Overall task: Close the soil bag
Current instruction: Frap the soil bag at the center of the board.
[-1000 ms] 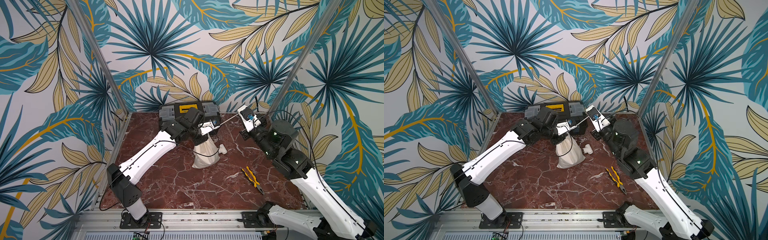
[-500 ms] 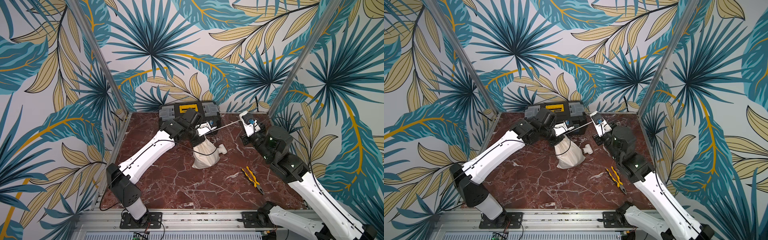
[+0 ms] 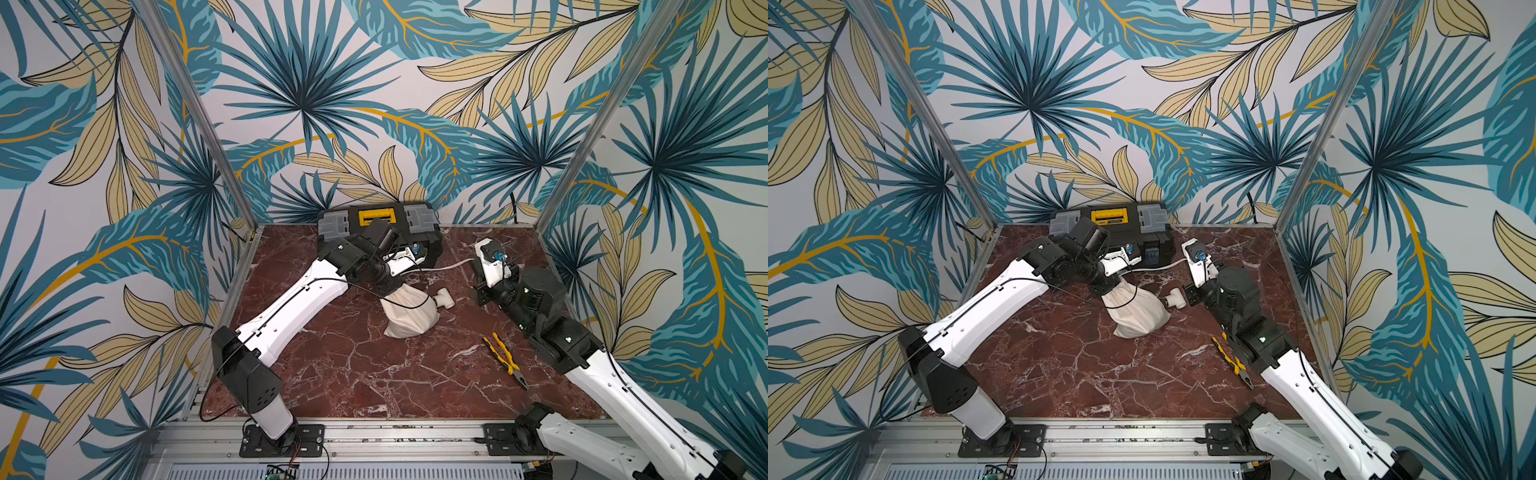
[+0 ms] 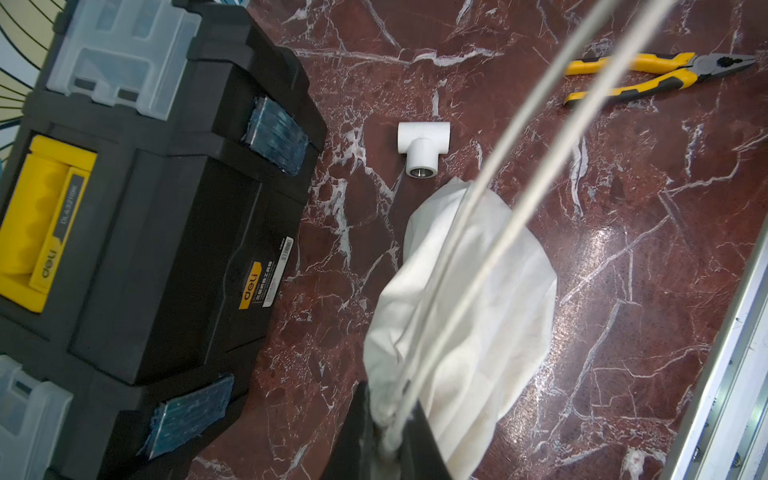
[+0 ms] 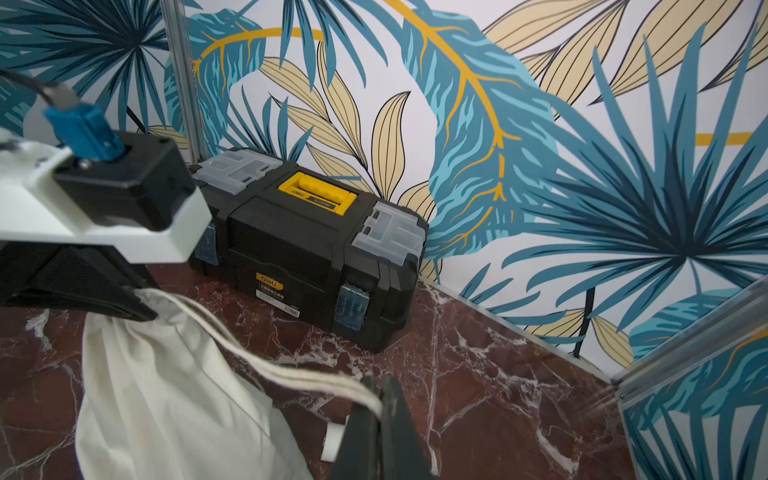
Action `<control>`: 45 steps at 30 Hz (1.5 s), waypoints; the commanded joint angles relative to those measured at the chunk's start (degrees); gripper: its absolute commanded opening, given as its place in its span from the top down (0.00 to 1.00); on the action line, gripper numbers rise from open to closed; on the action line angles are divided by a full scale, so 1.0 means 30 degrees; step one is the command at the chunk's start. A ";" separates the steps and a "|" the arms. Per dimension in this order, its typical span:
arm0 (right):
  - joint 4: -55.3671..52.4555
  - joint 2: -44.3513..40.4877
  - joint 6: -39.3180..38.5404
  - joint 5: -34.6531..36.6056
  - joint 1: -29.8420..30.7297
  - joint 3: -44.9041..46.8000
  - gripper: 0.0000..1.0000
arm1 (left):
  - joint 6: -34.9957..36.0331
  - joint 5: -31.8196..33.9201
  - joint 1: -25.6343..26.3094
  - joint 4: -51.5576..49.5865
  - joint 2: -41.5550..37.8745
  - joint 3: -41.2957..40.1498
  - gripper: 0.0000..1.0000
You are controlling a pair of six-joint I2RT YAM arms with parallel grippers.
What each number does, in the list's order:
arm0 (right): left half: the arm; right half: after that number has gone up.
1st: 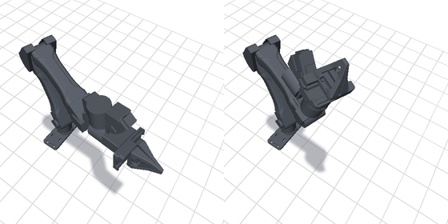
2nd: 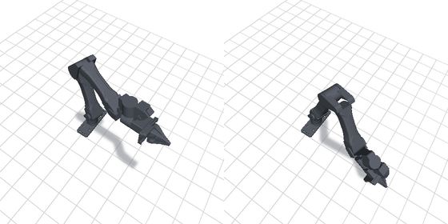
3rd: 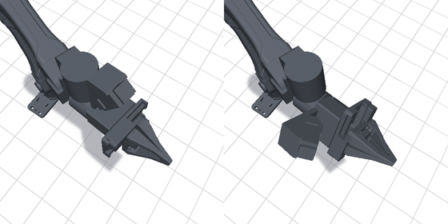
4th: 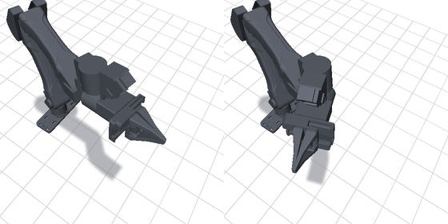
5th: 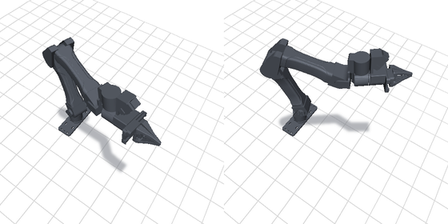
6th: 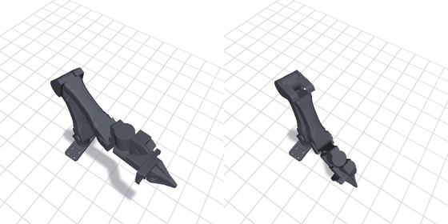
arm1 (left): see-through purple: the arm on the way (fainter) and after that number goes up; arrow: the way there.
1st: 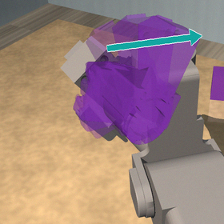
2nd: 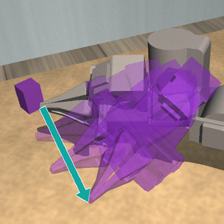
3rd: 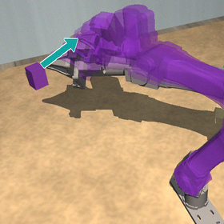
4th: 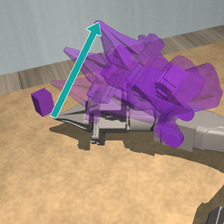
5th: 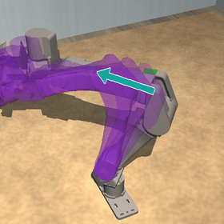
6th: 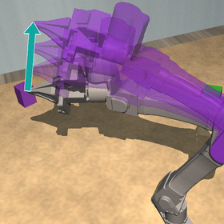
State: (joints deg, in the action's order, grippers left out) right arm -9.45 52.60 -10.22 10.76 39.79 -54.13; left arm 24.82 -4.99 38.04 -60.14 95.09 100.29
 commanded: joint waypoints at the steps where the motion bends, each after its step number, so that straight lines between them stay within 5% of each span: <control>1: 0.0660 -0.0402 0.1540 -0.0726 -0.0033 0.1180 1.00 | -0.0493 0.0460 -0.0106 -0.0504 -0.0724 0.0094 1.00; 19: 0.3769 0.1330 0.4905 -0.4897 0.0325 0.6288 1.00 | -0.3040 -0.0315 -0.0073 0.3308 -0.3396 -0.2881 1.00; 31: 0.3225 0.3358 0.5026 -0.6324 0.0378 0.6160 1.00 | -0.3904 -0.0992 0.0079 0.5337 -0.4754 -0.4522 1.00; 39: 0.2042 0.2448 0.5232 -0.6468 0.0368 0.6363 0.55 | -0.3686 -0.1079 0.0129 0.5225 -0.4748 -0.4597 1.00; 45: 0.0590 0.1181 0.5198 -0.6079 0.0370 0.5810 0.38 | -0.3512 -0.1212 0.0171 0.5222 -0.4713 -0.4563 1.00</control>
State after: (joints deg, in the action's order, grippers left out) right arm -3.95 57.56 5.37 -7.97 40.66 -35.48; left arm 13.91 -7.90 38.37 -46.02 82.37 86.50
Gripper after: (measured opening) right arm 0.606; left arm 0.132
